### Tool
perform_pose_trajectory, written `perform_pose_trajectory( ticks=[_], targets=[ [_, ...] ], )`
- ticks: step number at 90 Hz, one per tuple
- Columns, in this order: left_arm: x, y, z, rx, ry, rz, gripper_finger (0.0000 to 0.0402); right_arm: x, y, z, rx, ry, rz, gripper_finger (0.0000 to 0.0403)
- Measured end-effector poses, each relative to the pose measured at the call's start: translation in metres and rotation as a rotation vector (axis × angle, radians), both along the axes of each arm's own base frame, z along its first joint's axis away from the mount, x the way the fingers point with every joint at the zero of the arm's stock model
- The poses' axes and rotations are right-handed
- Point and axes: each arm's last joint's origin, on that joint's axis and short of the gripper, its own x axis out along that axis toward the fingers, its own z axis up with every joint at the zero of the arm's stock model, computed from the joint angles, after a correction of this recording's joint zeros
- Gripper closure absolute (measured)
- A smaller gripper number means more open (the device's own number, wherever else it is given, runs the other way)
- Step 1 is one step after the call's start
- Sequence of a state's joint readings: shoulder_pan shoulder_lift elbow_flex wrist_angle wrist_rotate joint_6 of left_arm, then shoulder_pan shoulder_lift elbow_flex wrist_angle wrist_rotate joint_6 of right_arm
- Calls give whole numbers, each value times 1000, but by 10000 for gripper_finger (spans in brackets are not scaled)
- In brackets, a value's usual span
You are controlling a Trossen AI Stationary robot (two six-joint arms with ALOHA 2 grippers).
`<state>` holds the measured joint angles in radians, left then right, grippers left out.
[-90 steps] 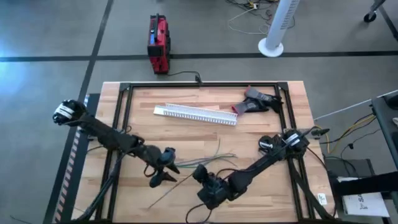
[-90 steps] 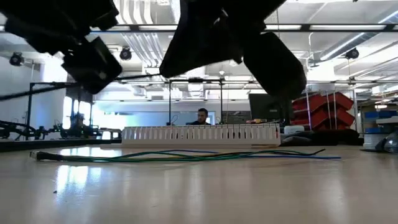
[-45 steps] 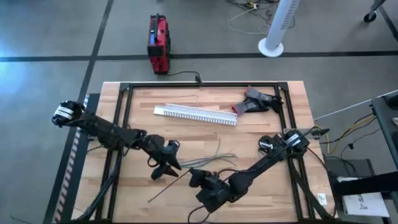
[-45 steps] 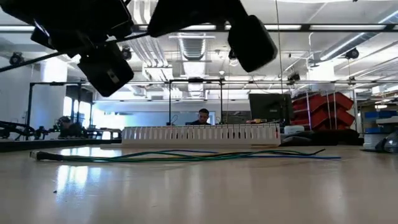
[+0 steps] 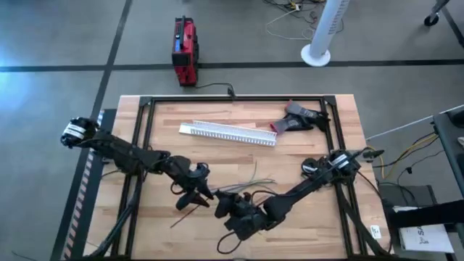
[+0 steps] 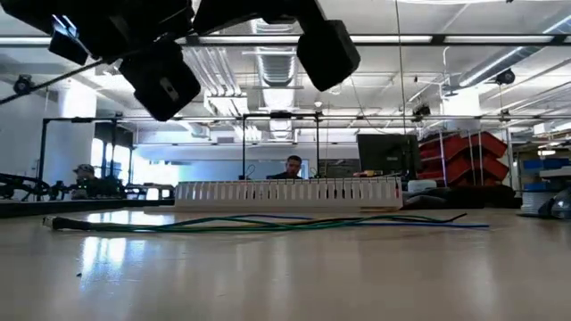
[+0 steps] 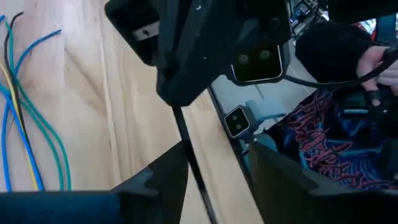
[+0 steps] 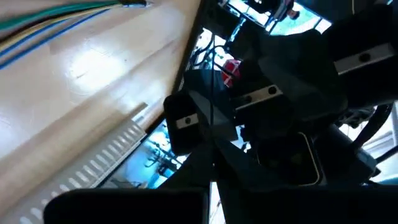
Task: Ziptie cables
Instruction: Insert the black ziptie on the cable wires
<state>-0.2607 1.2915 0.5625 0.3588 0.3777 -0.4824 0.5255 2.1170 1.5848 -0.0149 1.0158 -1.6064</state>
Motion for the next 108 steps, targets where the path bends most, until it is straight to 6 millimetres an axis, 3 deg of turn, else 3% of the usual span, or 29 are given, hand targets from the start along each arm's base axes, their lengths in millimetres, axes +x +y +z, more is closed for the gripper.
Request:
perform_pose_trajectory(
  ticks=[22, 52, 87, 108],
  targets=[
    [0, 0, 0, 22, -17, -8, 290, 1, 1, 1, 0, -10, 7, 403],
    [0, 0, 0, 44, -33, -17, 394, 1, 3, 2, 19, -12, 34, 403],
    [0, 0, 0, 81, -61, -35, 401, 1, 5, 3, 106, -59, 35, 398],
    [0, 1, -1, 125, -87, -42, 402, -5, 16, 5, 347, -177, -5, 327]
  ],
)
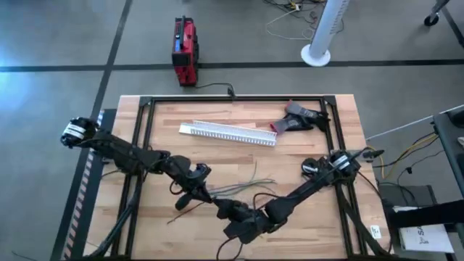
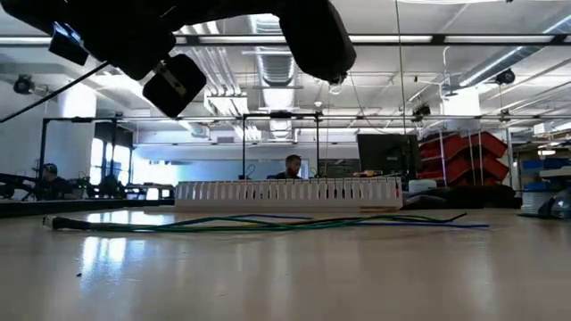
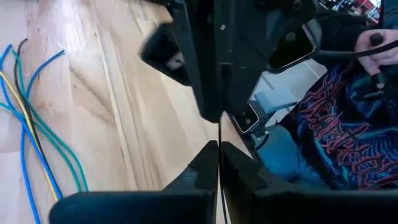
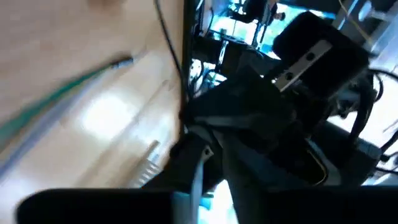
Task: Ziptie cables
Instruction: Insert the black ziptie on the cable wires
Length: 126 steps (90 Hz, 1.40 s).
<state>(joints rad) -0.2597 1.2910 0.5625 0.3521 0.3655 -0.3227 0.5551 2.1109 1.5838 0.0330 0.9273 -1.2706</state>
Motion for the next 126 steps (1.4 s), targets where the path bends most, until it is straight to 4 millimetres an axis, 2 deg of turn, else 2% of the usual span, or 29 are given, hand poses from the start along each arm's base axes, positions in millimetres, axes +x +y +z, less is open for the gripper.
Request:
perform_pose_trajectory(
  ticks=[7, 15, 30, 39, 50, 64, 78, 99, 126],
  targets=[
    [0, 0, 0, 20, -11, 3, 402, -4, 3, 9, 132, -62, -26, 298],
    [0, 0, 0, 30, -17, 4, 402, -14, 1, 29, 319, -91, -50, 272],
    [0, 0, 0, 42, -37, -6, 402, -32, -16, 60, 730, -83, -104, 246],
    [0, -2, 2, 50, -64, -17, 402, -36, -31, 62, 890, -90, -108, 243],
    [0, -6, 4, 53, -103, -36, 402, -36, -46, 52, 1034, -123, -56, 247],
    [-1, -10, 5, 55, -114, -55, 402, -33, -60, 34, 1134, -165, 36, 255],
    [-2, -12, 5, 54, -116, -62, 402, -27, -72, 35, 1169, -218, 143, 261],
    [-2, -13, 7, 50, -133, -72, 402, -11, -92, 24, 1265, -145, 258, 270],
    [-2, -13, 7, 55, -145, -78, 402, -8, -99, 27, 1304, -112, 342, 290]
  ],
)
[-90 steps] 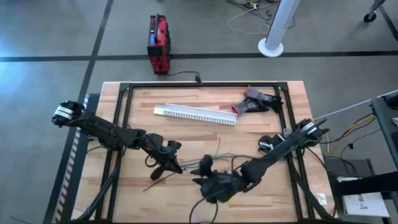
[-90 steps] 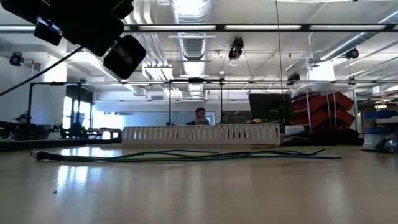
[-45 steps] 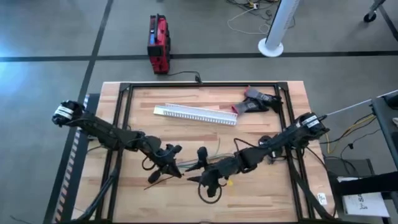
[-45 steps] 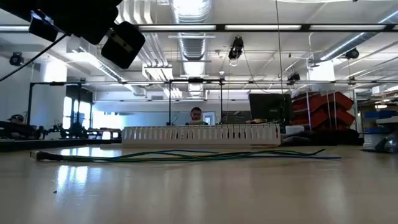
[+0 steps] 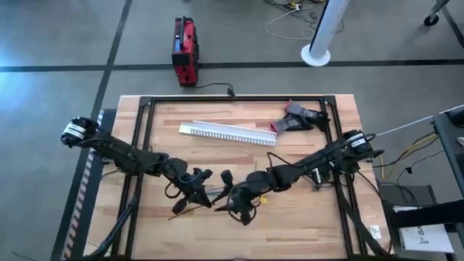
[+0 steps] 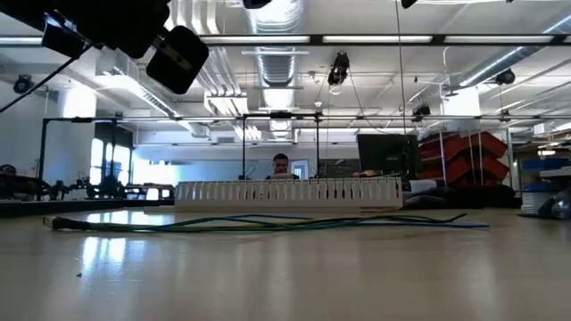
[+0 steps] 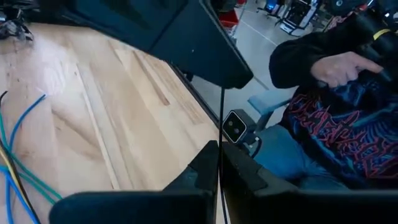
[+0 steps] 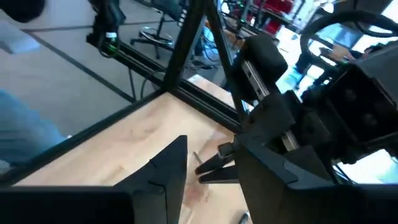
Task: Ziptie cables
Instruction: Insert the black ziptie on the cable wires
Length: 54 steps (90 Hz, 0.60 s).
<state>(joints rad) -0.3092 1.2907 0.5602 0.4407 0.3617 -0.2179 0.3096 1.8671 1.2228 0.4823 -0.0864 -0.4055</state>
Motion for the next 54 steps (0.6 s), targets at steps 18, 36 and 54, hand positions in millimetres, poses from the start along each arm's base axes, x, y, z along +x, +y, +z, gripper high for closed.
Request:
perform_pose_trajectory(
  ticks=[18, 36, 54],
  targets=[
    [1, -1, 4, -15, -39, -16, 402, 4, -1, -8, -7, -19, 5, 306],
    [1, -1, 4, -16, -38, -16, 401, 6, 0, -10, -5, -47, 19, 316],
    [1, -1, 4, -18, -44, -15, 402, 6, 0, -10, -6, -45, 19, 335]
  ],
)
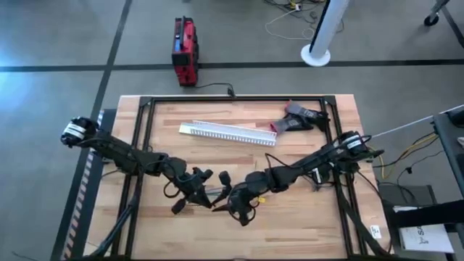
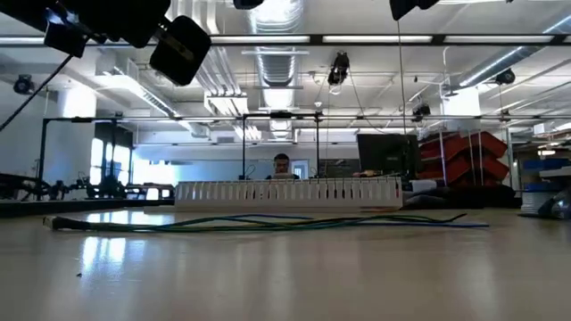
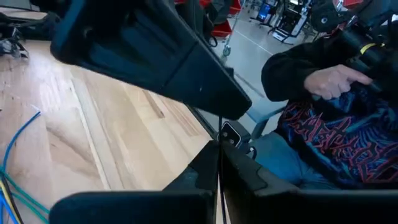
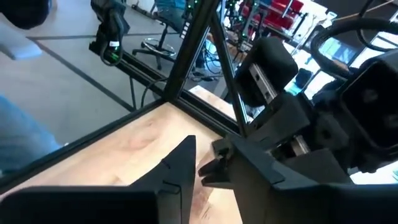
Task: Ziptie cables
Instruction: Insert the black ziptie on the cable wires
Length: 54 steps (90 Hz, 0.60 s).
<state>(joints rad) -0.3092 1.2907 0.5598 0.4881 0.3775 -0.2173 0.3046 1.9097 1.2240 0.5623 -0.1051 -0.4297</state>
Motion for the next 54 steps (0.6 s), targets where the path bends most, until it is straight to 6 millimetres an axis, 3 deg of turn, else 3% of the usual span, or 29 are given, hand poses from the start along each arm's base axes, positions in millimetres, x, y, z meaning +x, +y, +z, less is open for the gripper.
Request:
perform_pose_trajectory(
  ticks=[54],
  targets=[
    [1, 0, 2, 10, -40, -5, 402, 0, 0, -1, 18, 14, -8, 397]
  ],
)
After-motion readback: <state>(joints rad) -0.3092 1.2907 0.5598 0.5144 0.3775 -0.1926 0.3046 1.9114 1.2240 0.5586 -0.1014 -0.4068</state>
